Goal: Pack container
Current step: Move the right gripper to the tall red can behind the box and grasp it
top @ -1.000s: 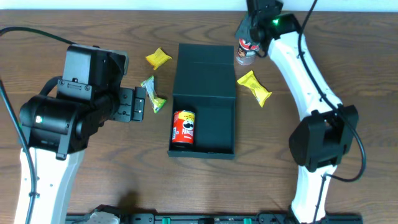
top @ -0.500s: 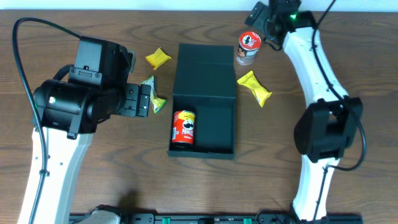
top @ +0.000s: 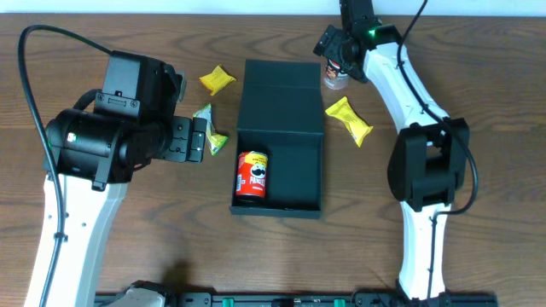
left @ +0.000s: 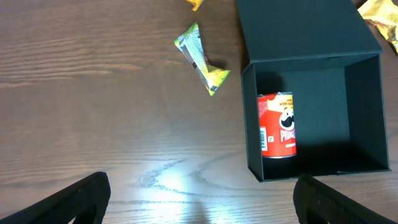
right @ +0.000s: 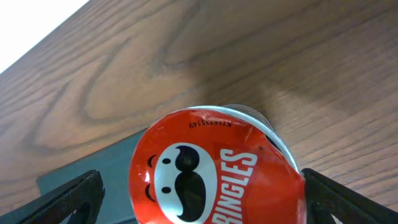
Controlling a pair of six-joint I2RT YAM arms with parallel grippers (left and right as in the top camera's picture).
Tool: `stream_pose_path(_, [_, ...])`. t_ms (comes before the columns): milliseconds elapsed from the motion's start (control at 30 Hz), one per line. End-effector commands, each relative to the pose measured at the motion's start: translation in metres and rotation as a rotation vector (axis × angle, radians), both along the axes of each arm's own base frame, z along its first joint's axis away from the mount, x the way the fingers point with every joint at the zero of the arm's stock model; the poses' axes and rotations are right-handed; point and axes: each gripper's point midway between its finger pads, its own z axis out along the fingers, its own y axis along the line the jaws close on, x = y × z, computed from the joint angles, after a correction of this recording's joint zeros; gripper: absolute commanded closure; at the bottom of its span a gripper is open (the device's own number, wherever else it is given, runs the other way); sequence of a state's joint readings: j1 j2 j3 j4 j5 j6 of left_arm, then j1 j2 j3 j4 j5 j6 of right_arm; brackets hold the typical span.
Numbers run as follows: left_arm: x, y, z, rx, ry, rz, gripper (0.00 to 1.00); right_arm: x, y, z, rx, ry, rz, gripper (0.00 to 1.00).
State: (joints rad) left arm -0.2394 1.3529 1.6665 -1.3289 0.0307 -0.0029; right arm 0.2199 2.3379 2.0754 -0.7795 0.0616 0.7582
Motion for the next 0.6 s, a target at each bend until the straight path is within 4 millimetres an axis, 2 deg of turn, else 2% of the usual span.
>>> stream_pose_path(0, [-0.0015, -0.0023, -0.0033, -0.001, 0.015, -0.014, 0.05, 0.0032, 0.0051, -0.0025, -0.002, -0.004, -0.008, 0.02])
stream_pose_path(200, [-0.0007, 0.0014, -0.0032, 0.018, 0.01, -0.004, 0.05, 0.0008, 0.003, -0.004, -0.014, 0.006, -0.009, 0.26])
stream_pose_path(333, [-0.0006, 0.0014, -0.0031, 0.017, 0.01, -0.004, 0.05, -0.0004, 0.0026, -0.0047, -0.016, 0.012, -0.009, 0.33])
stream_pose_path(500, [-0.0007, 0.0014, -0.0032, 0.018, 0.01, -0.005, 0.04, -0.0029, 0.0042, -0.0045, -0.02, 0.02, 0.021, 0.32])
stream_pose_path(567, [-0.0006, 0.0014, -0.0031, 0.018, 0.01, -0.005, 0.05, -0.006, 0.0049, -0.0018, -0.013, 0.029, 0.024, 0.36])
